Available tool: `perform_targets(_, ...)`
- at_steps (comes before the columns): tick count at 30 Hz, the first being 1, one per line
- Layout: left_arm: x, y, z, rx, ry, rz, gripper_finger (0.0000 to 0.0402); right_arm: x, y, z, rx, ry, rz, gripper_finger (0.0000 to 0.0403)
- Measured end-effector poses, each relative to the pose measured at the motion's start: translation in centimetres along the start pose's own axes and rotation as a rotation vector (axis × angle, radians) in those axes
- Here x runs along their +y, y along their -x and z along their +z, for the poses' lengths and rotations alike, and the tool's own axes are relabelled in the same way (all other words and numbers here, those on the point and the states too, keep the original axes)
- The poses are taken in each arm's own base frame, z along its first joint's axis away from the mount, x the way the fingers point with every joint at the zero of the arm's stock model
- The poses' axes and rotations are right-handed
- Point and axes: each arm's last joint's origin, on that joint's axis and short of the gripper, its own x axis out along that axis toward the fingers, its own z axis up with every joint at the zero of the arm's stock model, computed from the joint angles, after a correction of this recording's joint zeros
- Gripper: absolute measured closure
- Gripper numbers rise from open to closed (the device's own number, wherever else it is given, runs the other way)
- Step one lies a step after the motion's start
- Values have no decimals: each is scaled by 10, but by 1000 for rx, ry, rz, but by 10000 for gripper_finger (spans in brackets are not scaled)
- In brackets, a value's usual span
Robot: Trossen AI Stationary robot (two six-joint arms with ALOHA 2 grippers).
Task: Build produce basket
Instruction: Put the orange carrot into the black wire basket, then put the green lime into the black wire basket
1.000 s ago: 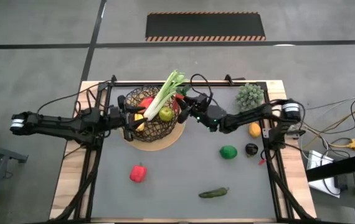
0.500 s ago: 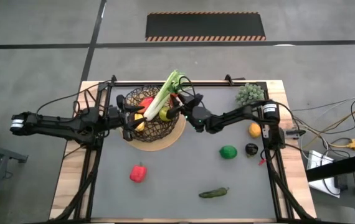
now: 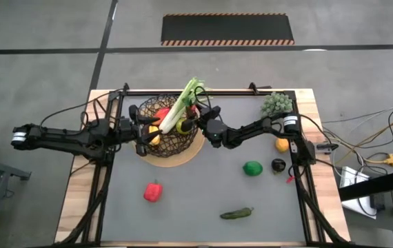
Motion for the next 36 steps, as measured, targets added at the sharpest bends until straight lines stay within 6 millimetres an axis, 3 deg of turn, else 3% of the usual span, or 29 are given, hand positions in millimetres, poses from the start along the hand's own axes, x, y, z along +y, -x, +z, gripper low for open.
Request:
perform_targets(10, 0, 0, 0, -1, 0, 0, 200, 0, 1, 2, 10, -10, 0, 144)
perform_targets(22, 0, 0, 0, 2, -1, 0, 200, 3, 10, 38, 78, 64, -3, 127)
perform_targets(28, 0, 0, 0, 2, -1, 0, 200, 8, 28, 63, 148, 135, 19, 126)
perform_targets(36, 0, 0, 0, 4, -1, 0, 200, 15, 71, 103, 243, 199, 84, 127)
